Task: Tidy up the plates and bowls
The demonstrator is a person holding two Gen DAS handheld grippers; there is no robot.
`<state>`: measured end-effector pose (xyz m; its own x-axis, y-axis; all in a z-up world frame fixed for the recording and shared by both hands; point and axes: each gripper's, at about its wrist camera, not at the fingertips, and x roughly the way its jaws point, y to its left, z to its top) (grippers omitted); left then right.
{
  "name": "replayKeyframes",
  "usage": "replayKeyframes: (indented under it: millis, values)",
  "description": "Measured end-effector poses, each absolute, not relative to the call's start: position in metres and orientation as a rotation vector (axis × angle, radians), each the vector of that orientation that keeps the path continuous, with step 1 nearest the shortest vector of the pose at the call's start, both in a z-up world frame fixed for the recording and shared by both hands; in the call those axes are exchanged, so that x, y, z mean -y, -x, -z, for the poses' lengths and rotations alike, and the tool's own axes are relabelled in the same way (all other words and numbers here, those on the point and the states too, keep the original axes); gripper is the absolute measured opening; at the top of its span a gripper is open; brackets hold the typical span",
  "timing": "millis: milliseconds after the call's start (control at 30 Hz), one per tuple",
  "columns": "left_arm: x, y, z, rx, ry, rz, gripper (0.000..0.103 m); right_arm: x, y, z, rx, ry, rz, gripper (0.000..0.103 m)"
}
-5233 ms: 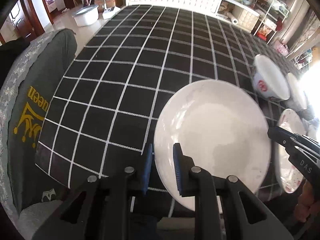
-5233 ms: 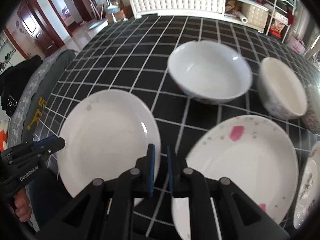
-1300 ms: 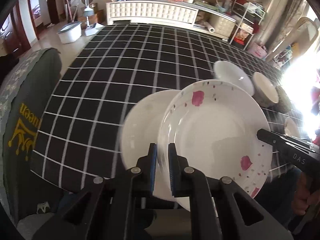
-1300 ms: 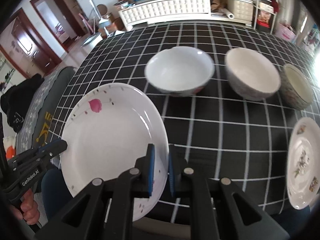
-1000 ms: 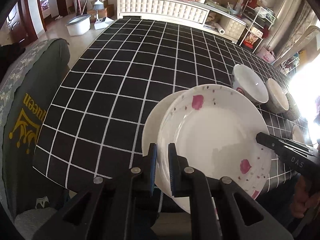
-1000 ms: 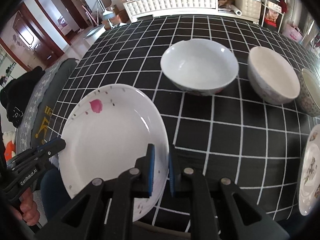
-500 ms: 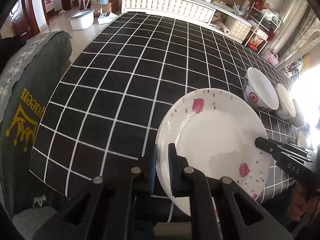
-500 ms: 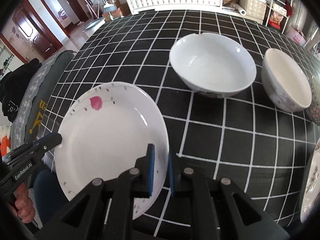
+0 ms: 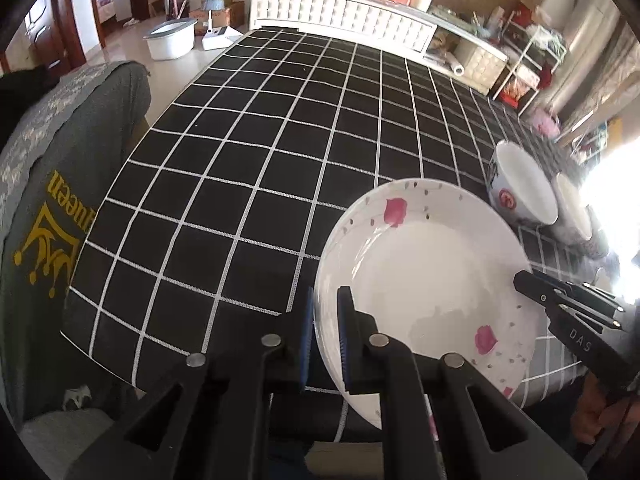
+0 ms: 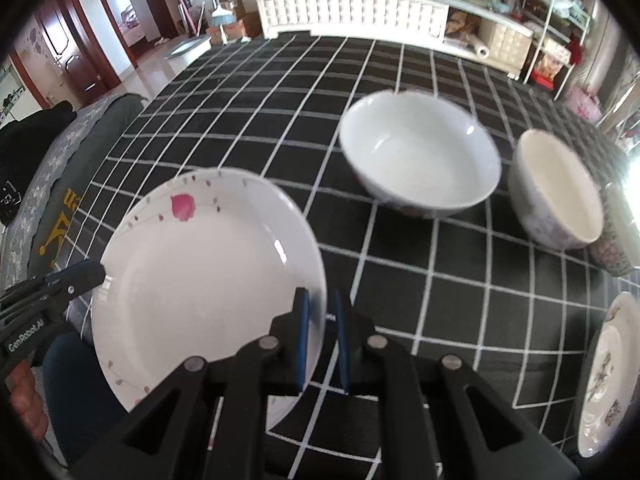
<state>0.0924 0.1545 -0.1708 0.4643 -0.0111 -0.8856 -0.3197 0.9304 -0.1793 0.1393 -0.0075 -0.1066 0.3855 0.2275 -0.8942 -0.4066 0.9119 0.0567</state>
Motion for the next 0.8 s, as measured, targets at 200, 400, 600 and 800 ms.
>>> replayKeyframes:
  millis: [200, 400, 600, 800]
  values:
    - [-0.15, -0.084, 0.16, -1.052, 0.347, -0.197, 0.016, 0.015, -0.137, 0.096, -1.085, 0.186, -0.393, 0.022]
    - [-0.129, -0.079, 0.14, -1.019, 0.324, -0.15, 0.021, 0.031, -0.126, 0.073, -1.036, 0.134, -0.394, 0.042]
    - [-0.094, -0.079, 0.113, -0.976, 0.277, -0.094, 0.031, 0.057, -0.114, 0.046, -0.975, 0.06, -0.36, 0.053]
    - [-0.057, -0.078, 0.086, -0.932, 0.234, -0.043, 0.035, 0.089, -0.105, 0.018, -0.908, 0.011, -0.333, 0.058]
